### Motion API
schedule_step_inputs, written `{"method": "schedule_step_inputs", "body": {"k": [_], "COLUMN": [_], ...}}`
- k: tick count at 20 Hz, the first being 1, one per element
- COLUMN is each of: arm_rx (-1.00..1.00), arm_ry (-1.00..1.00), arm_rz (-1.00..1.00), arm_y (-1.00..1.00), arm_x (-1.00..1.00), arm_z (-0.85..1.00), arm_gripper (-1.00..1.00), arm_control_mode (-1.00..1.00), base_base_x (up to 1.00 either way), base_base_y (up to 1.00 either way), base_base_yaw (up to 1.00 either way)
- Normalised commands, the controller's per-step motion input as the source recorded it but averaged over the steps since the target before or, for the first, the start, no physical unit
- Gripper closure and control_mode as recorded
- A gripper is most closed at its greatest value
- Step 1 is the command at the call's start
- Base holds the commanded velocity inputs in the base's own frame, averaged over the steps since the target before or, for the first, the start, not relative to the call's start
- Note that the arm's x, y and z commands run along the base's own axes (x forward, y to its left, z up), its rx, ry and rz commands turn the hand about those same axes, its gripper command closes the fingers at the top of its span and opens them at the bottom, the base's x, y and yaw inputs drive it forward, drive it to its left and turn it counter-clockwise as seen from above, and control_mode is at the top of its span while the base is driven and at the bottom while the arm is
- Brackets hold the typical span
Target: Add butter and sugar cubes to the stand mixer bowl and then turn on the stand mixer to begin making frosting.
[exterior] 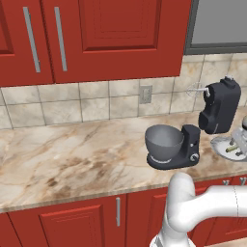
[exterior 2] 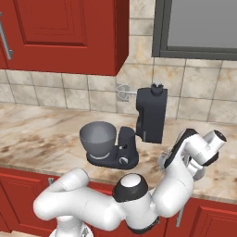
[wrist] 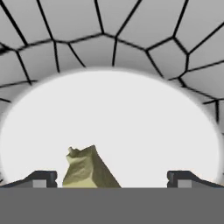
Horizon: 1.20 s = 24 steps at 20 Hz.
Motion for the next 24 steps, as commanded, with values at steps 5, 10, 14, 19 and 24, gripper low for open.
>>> {"method": "schedule_step_inputs", "body": {"k": [5,10,14,19,24], "arm_rx": [0.00,0.00,0.00,0.00,0.00], "arm_ry": [0.04,0.07,0.05,0.02,-0.06], "arm_rz": [0.00,0.00,0.00,0.00,-0.01], "arm_y": [0.00,0.00,-0.02,-0.02,0.00], "arm_x": [0.08,0.03,0.00,-0.01,-0.61], "arm_z": [-0.22,-0.21,-0.11,0.01,0.72], "arm_gripper": [-1.00,1.00,1.00,1.00,1.00], "arm_control_mode": [-1.00,-1.00,-1.00,-1.00,-1.00], "base_base_x": [0.00,0.00,0.00,0.00,0.00], "base_base_y": [0.00,0.00,0.00,0.00,0.00], "base_base_yaw": [0.00,0.00,0.00,0.00,0.00]}}
